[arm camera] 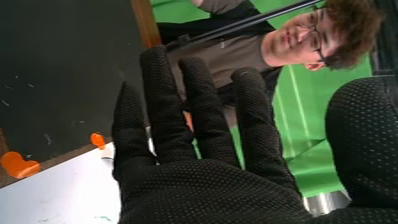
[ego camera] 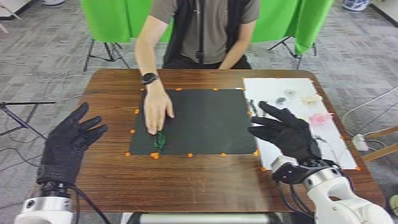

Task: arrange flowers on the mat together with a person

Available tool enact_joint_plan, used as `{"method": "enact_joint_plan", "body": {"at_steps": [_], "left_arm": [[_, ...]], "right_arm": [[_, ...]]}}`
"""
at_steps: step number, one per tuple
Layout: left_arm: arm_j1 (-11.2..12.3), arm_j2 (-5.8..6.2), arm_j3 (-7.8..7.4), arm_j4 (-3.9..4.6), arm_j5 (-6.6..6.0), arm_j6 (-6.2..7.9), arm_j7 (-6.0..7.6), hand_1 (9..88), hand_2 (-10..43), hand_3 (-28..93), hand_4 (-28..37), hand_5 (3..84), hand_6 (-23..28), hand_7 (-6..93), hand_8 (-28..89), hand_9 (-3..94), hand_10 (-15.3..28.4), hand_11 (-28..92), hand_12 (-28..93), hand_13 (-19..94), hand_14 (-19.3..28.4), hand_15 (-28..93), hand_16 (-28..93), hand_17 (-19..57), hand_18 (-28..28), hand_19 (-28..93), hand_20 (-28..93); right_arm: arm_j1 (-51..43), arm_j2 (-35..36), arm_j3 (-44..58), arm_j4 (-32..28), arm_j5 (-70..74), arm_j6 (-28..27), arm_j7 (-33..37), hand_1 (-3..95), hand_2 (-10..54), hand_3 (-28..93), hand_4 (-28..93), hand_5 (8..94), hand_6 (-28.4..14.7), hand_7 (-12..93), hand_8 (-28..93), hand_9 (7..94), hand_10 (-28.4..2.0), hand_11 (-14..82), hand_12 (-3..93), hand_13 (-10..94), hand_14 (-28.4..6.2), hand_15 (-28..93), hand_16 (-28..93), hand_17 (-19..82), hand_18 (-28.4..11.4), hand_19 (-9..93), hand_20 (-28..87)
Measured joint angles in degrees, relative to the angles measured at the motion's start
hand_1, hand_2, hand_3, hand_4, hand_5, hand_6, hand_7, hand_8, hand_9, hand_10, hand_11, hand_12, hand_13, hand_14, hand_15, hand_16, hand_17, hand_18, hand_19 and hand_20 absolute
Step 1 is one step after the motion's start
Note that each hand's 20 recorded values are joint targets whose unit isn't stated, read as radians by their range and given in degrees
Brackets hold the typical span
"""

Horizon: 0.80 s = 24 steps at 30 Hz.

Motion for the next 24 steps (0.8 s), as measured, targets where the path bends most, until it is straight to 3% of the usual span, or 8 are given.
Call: {"method": "enact_joint_plan", "body": {"at_steps": [15,24], "left_arm": [[0.0,1.13,0.34,0.0,-0.38,0.13,0.24,21.7,6.7,77,-26.6,33.8,7.2,8.0,-8,36.1,20.0,23,11,29,27.6,49,-8,-4.5,28.4,66,-12],[0.0,1.22,0.47,0.0,-0.42,0.16,0.33,21.8,6.3,77,-26.5,33.8,7.1,8.3,-8,36.0,19.9,23,11,28,27.6,49,-8,-4.7,28.4,65,-11]], "right_arm": [[0.0,0.0,0.1,0.0,0.0,0.0,0.0,18.0,8.3,75,-27,43.1,1.0,13,-13,48.6,-16.3,14.2,14.3,39,-18.1,35,15,5,-20.4,40,19],[0.0,0.0,0.0,0.0,0.0,0.0,0.0,18.1,8.4,75,-27,43.2,0.9,13,-13,48.6,-16.4,14.3,14.3,39,-18.3,35,15,5,-20.5,40,19]]}}
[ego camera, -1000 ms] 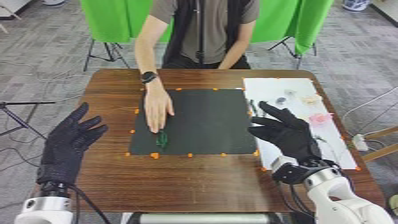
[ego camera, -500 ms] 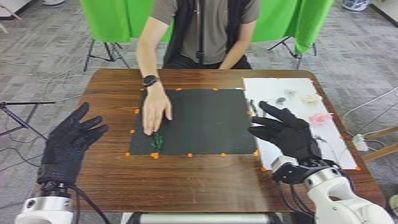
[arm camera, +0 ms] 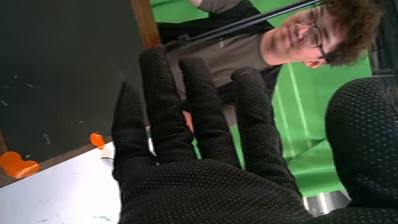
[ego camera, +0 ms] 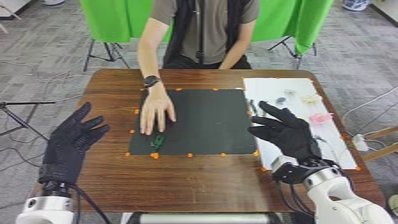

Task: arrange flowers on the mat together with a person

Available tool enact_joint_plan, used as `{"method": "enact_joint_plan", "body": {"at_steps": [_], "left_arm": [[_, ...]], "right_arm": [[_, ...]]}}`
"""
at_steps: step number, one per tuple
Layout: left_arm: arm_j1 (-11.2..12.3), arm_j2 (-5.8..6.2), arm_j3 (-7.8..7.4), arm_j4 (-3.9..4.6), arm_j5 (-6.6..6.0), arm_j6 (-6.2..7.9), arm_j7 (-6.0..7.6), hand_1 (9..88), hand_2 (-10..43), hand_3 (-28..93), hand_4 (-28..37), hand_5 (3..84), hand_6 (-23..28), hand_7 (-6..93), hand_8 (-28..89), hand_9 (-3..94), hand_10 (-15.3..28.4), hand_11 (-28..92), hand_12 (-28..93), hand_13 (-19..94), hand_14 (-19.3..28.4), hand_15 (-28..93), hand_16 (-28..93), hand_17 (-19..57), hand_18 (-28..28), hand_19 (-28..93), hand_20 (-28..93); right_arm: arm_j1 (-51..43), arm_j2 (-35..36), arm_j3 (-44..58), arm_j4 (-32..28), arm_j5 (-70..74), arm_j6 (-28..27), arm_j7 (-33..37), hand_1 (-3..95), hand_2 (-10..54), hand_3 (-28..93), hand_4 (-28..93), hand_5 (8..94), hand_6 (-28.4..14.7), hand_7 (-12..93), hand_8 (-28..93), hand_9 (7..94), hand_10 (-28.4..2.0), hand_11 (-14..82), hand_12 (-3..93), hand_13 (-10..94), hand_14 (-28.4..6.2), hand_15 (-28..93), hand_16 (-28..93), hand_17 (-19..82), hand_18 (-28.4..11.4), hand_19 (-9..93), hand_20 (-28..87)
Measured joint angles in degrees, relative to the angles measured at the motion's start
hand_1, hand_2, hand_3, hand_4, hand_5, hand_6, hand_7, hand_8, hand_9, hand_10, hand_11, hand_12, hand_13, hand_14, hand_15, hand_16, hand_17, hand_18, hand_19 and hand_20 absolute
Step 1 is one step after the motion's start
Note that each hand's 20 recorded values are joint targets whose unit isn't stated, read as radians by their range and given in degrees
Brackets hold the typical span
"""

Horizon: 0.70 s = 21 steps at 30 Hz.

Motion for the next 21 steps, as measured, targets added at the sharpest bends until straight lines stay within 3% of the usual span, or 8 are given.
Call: {"method": "enact_joint_plan", "body": {"at_steps": [11,15,18,21], "left_arm": [[0.0,0.0,0.0,-0.04,-0.03,0.05,0.22,21.9,6.1,77,-26.5,33.9,7.0,8.4,-8,36.0,20.0,23,11,28,27.7,49,-8,-4.8,28.4,65,-10],[0.2,0.29,0.0,-0.11,-0.23,0.26,0.7,22.0,6.1,77,-26.5,33.9,7.1,8.4,-8,36.0,20.1,23,11,28,27.8,49,-8,-4.8,28.4,65,-10],[0.5,0.69,-0.08,-0.3,-0.38,0.51,1.05,22.0,6.0,78,-26.5,33.9,7.1,8.3,-8,36.0,20.1,23,11,28,27.8,49,-8,-4.8,28.4,65,-10],[0.8,1.03,-0.23,-0.54,-0.53,0.77,1.36,22.1,6.0,77,-26.7,34.0,7.2,8.2,-8,36.1,20.1,23,11,28,27.8,49,-8,-4.9,28.4,65,-10]], "right_arm": [[0.1,0.0,0.0,0.0,0.0,0.0,0.1,18.1,8.5,74,-27,43.4,0.7,13,-13,49.1,-16.9,14.7,14.3,40,-18.6,36,14,5,-20.7,41,19],[0.1,0.1,0.0,-0.3,-0.4,0.5,0.9,19.7,7.7,74,-26,46.9,-1.2,14,-13,56.6,-18.0,21.6,14.7,47,-18.2,48,12,9,-22.1,48,20],[0.0,1.3,-1.3,-3.1,-4.5,6.5,4.0,21.2,6.4,73,-25,47.6,-2.1,14,-13,59.5,-18.4,24.8,15.4,51,-17.6,53,11,11,-22.8,53,20],[-0.2,4.1,-3.4,-7.8,-15.0,18.4,10.4,22.1,5.5,73,-25,48.0,-2.7,14,-13,60.8,-18.3,26.6,15.4,53,-17.7,57,10,14,-23.8,58,20]]}}
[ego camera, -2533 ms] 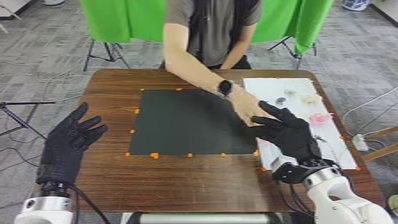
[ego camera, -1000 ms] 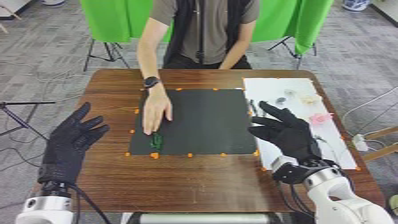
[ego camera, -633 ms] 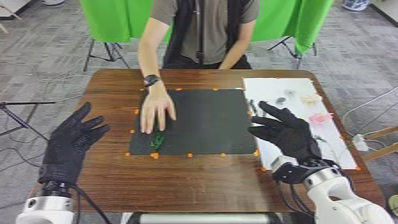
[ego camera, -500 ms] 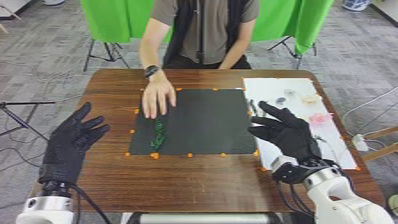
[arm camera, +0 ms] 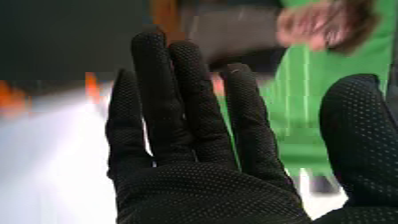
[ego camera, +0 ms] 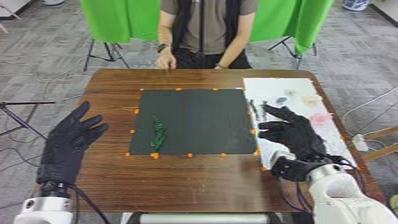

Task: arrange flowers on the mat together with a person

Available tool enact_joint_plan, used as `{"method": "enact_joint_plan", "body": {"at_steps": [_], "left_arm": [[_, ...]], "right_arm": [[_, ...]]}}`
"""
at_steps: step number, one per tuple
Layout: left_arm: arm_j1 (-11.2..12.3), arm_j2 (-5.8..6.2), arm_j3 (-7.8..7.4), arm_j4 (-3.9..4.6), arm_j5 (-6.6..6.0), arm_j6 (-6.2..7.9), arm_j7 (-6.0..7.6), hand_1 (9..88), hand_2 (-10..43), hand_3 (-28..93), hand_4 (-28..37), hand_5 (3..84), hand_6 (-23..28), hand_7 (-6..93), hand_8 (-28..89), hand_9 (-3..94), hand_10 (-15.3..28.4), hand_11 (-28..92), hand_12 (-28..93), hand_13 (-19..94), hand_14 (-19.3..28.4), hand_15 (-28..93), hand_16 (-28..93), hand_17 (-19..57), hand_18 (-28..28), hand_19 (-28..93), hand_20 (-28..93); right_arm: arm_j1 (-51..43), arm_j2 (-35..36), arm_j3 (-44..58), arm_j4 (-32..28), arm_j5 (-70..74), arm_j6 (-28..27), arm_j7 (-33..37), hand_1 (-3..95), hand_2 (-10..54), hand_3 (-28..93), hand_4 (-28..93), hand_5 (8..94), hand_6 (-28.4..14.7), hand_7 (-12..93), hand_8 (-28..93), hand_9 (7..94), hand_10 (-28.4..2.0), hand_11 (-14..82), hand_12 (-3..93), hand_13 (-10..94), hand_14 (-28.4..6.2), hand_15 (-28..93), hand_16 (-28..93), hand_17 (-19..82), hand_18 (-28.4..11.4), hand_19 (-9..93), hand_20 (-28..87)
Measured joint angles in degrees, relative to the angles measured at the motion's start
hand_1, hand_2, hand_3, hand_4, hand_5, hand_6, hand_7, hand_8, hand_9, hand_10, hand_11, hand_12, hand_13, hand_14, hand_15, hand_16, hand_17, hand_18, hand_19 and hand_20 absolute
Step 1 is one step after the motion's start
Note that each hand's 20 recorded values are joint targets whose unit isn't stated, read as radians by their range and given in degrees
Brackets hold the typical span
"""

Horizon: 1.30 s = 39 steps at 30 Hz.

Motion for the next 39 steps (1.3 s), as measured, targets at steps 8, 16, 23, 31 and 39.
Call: {"method": "enact_joint_plan", "body": {"at_steps": [8,16,23,31,39], "left_arm": [[0.4,0.12,-0.58,-0.32,-0.04,0.07,0.19,22.2,6.1,77,-26.7,34.1,7.2,8.2,-8,36.2,20.3,23,11,28,27.9,49,-8,-4.8,28.4,65,-9],[0.5,0.1,-1.08,-0.57,0.05,0.03,0.28,22.1,6.3,77,-26.7,34.1,7.3,8.2,-8,36.4,20.3,23,11,29,28.0,49,-8,-4.6,28.4,65,-9],[0.3,0.16,-1.08,-0.66,0.05,0.0,0.43,22.1,6.4,77,-26.8,34.2,7.3,8.2,-8,36.5,20.3,22,11,29,28.1,49,-8,-4.6,28.4,65,-9],[0.2,0.48,-1.08,-0.66,-1.4,-0.08,1.81,21.9,6.5,77,-26.7,34.3,7.5,8.5,-8,36.7,20.4,23,11,29,27.9,49,-8,-4.5,28.4,65,-10],[0.1,0.62,-1.33,-0.67,-1.58,-0.1,1.91,22.1,6.7,77,-26.8,34.3,7.5,8.5,-8,36.7,20.3,23,11,29,27.9,49,-8,-4.5,28.4,65,-10]], "right_arm": [[-1.4,5.6,1.1,-3.3,-18.2,14.1,10.6,25.8,3.4,70,-22,49.9,-4.4,13,-13,67.3,-18.5,30.2,15.5,61,-17.0,62,9,22,-25.5,68,17],[3.3,12.6,-9.3,-1.3,-43.5,16.2,37.6,27.1,2.3,68,-21,51.6,-5.8,12,-13,72.0,-18.6,30.9,16.1,67,-16.6,63,10,25,-27.3,75,8],[4.6,12.8,-10.8,2.9,-59.9,6.0,47.1,27.9,1.5,67,-20,52.0,-6.0,12,-12,74.2,-18.6,31.4,16.5,70,-16.3,63,11,27,-28.2,77,5],[2.5,13.4,-9.2,3.3,-81.0,6.2,49.7,29.0,0.5,66,-19,52.3,-5.8,11,-12,76.5,-17.8,34.8,17.9,72,-15.3,65,13,30,-28.0,79,3],[2.1,14.6,-4.1,3.2,-73.5,-8.6,50.2,30.6,-0.4,64,-18,51.0,-5.9,9,-11,75.6,-18.1,33.6,17.9,72,-15.5,65,13,30,-28.2,80,1]]}}
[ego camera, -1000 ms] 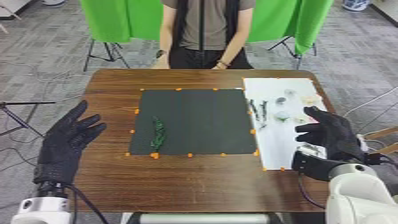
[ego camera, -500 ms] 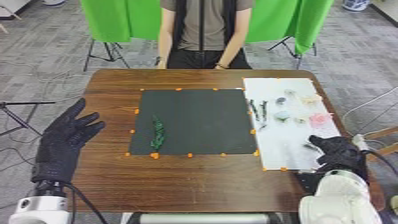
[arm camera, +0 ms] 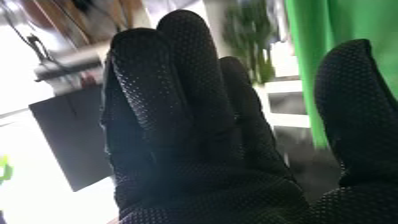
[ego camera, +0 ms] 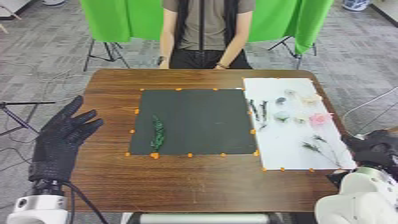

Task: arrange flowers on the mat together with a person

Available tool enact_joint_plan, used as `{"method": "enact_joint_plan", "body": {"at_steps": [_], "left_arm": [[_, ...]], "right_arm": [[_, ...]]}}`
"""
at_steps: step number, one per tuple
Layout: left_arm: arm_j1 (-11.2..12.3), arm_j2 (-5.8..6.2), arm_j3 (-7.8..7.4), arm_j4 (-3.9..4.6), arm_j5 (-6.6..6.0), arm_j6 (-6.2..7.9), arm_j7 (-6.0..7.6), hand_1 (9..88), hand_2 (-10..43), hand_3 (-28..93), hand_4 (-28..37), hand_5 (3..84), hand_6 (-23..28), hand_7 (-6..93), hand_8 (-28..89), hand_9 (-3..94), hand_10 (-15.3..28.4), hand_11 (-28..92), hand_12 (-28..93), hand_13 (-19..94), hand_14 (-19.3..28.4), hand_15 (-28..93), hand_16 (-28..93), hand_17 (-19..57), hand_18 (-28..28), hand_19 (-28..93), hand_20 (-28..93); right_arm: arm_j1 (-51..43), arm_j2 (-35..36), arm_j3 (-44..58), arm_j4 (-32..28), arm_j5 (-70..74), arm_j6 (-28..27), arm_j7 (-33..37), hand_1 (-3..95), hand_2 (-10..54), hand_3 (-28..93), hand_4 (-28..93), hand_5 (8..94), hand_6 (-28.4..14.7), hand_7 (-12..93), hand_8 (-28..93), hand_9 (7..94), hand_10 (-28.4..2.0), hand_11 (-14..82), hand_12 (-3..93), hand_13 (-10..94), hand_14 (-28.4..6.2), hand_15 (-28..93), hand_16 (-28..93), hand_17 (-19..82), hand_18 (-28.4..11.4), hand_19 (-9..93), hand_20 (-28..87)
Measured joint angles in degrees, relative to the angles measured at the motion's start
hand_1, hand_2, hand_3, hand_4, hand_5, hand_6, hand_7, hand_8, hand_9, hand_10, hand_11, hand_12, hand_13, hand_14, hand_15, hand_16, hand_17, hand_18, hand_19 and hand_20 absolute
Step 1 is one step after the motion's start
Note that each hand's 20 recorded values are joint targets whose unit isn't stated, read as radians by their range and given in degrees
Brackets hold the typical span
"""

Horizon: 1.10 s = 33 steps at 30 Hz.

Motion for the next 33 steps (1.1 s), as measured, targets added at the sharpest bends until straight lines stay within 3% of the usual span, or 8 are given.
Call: {"method": "enact_joint_plan", "body": {"at_steps": [20,24,27,33], "left_arm": [[-0.4,0.13,0.02,0.03,0.04,-0.27,-0.49,22.1,6.7,77,-26.7,34.3,7.4,8.5,-8,36.7,20.3,23,11,29,27.9,49,-8,-4.4,28.4,65,-10],[-0.4,0.13,0.02,0.03,0.04,-0.29,-0.52,22.1,6.7,77,-26.7,34.2,7.4,8.5,-8,36.8,20.4,23,11,29,27.9,49,-8,-4.4,28.4,65,-11],[-0.4,0.13,0.02,0.03,0.04,-0.3,-0.51,22.1,6.7,77,-26.7,34.1,7.4,8.5,-8,36.7,20.3,23,11,29,27.9,49,-8,-4.4,28.4,65,-11],[-0.3,0.13,0.01,0.01,0.04,-0.3,-0.52,22.1,6.7,77,-26.7,34.1,7.4,8.4,-8,36.8,20.3,23,11,29,28.0,49,-8,-4.4,28.4,66,-11]], "right_arm": [[8.1,1.5,-6.5,11.6,6.6,-5.8,-0.8,32.8,-1.8,64,-19,54.5,-3.5,11,-12,72.9,-18.3,27.8,16.7,70,-15.9,60,13,27,-28.4,75,0],[9.3,1.4,-7.3,13.5,7.4,-7.8,-0.9,41.1,-3.9,64,-21,69.3,-0.8,13,-12,77.2,-15.1,28.0,16.8,71,-13.8,58,13,27,-28.1,74,3],[10.3,1.4,-7.4,14.1,7.1,-8.1,-1.3,53.3,-6.0,58,-24,81.8,0.3,17,-5,83.5,-12.1,29.1,17.6,75,-10.6,56,15,28,-24.8,74,5],[11.9,1.7,-9.6,15.9,2.8,-7.4,-1.5,56.5,-7.6,58,-27,85.1,0.9,18,-2,87.8,-10.7,31.3,19.0,79,-8.4,57,17,30,-23.2,76,7]]}}
